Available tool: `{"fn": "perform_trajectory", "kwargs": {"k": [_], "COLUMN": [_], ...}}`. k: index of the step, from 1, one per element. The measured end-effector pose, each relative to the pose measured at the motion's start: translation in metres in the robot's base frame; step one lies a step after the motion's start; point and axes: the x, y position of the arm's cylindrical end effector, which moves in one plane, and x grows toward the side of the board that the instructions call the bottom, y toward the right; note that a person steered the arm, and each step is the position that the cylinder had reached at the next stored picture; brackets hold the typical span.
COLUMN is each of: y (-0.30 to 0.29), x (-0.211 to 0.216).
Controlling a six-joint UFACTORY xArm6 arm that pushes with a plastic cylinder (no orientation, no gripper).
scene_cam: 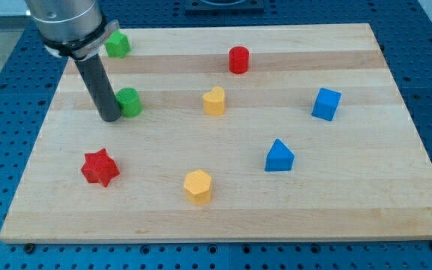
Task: Push green circle slightly right
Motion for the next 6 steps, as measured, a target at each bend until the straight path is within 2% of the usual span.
{"fn": "perform_trajectory", "kwargs": {"k": [2, 4, 6], "y": [-0.003, 0.01, 0.052], "x": [-0.002, -0.024, -0.025]}}
